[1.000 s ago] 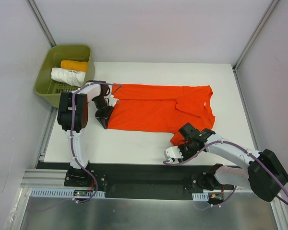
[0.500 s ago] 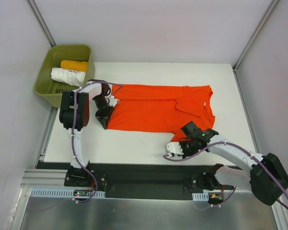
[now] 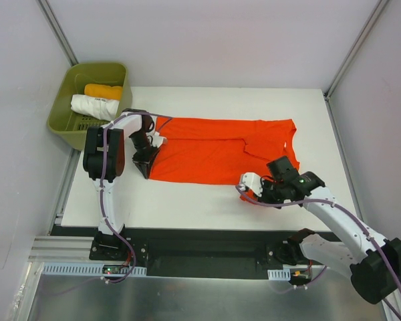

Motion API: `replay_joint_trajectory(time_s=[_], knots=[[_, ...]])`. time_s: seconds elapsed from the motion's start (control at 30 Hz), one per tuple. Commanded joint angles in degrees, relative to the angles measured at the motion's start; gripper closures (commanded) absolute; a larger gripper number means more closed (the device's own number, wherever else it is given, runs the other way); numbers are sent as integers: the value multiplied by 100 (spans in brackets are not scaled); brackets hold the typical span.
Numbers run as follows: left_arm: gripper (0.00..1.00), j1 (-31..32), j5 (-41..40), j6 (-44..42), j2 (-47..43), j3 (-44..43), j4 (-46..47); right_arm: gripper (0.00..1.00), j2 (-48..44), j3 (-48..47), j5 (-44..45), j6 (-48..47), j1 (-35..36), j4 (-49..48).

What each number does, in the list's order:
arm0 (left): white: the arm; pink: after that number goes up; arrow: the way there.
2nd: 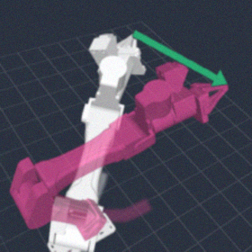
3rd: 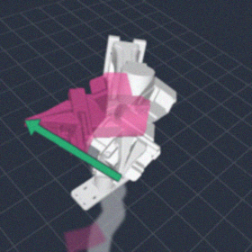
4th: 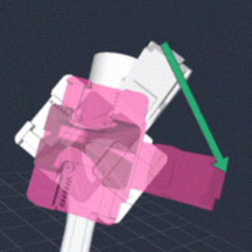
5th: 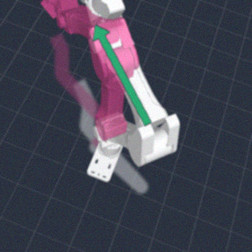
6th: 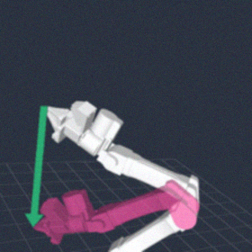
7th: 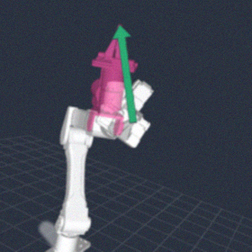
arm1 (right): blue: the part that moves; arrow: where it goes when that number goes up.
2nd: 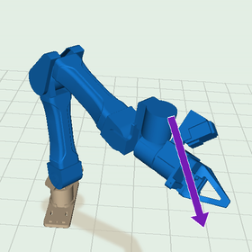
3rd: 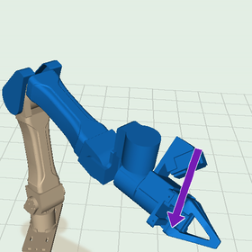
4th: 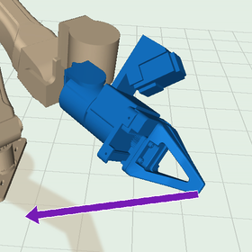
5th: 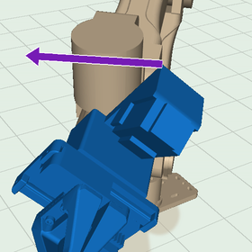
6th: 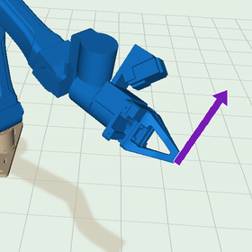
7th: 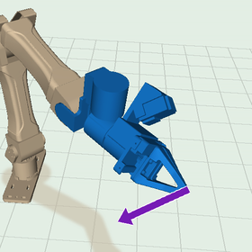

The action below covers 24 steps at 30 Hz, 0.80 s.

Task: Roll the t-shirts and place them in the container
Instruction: Fold the T-shirt at the center of the board.

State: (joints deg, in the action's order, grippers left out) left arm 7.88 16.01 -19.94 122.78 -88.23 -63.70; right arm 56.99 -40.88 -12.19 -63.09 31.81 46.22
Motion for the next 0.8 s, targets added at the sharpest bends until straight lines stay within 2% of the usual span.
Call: replay_joint_trajectory(time_s=[0.0, 0.2, 0.4, 0.53, 0.77], knots=[[100, 21, -97, -106, -193, -265, -537, 99, -259, -25, 163, 437, -508, 20], [100, 12, -221, -124, -369, -388, -951, 99, -347, -490, 208, 455, -1264, -166], [100, -6, -257, -36, -492, -537, -1056, 99, -102, -1069, 243, 464, -1669, -245], [100, -6, 50, 78, -615, -678, -1039, 99, 154, -1456, 296, 490, -1801, -385], [100, -15, -19, 175, -659, -915, -872, 99, 541, -1914, 480, 535, -1915, -570]])
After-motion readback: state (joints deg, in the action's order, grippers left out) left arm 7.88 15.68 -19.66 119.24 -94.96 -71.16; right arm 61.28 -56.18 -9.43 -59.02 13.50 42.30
